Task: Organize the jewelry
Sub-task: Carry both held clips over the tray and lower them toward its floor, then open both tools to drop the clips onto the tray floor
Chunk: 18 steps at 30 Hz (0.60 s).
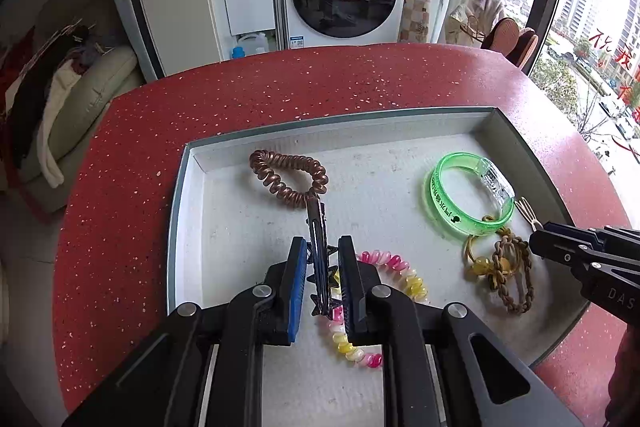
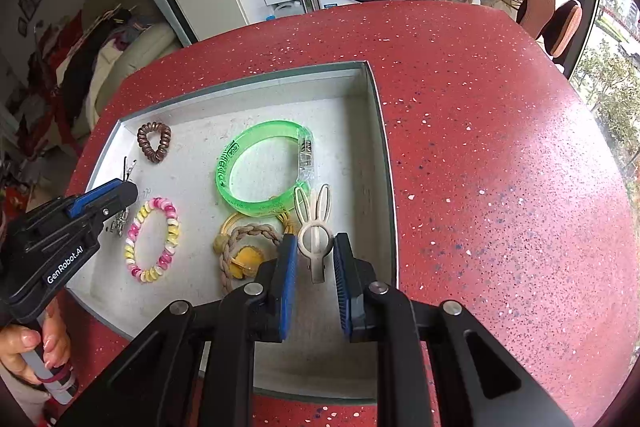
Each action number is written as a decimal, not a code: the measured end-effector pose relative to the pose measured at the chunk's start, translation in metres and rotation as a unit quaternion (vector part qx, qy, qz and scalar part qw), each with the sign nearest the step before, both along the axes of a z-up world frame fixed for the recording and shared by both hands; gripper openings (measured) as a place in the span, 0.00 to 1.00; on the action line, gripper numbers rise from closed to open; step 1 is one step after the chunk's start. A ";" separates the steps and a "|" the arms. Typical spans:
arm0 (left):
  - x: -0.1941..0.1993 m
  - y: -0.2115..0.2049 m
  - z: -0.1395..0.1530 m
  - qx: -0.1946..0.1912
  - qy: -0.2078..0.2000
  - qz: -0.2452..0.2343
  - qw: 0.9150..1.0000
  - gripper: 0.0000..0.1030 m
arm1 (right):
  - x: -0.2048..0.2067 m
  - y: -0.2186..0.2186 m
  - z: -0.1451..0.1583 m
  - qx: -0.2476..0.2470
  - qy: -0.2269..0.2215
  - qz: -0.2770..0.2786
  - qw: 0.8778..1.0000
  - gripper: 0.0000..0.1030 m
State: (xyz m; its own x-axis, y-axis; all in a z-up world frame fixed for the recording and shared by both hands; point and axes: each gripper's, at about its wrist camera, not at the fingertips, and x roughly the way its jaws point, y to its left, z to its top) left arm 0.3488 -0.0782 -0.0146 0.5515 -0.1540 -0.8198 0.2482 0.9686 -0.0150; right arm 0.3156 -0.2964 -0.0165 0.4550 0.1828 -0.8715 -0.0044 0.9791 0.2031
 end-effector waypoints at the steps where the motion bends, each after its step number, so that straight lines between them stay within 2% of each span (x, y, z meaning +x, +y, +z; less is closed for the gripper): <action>1: 0.000 -0.001 -0.001 0.001 0.001 0.000 1.000 0.34 | 0.000 0.000 -0.001 0.001 0.001 -0.001 1.000 0.19; 15: -0.002 -0.009 -0.011 0.028 -0.004 0.003 1.000 0.34 | -0.002 0.003 -0.007 0.001 0.002 -0.004 1.000 0.21; 16: -0.003 -0.010 -0.010 0.030 -0.005 0.004 1.000 0.34 | -0.002 0.003 -0.007 0.006 0.003 -0.004 1.000 0.24; 18: -0.004 -0.009 -0.007 0.030 -0.008 0.009 0.999 0.34 | -0.004 0.003 -0.006 0.018 0.001 -0.003 1.000 0.38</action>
State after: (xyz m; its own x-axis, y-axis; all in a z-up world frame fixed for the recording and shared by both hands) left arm 0.3448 -0.0874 -0.0218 0.5664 -0.0951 -0.8186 0.2310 0.9718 0.0470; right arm 0.3113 -0.2936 -0.0220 0.4551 0.2107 -0.8651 0.0026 0.9713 0.2379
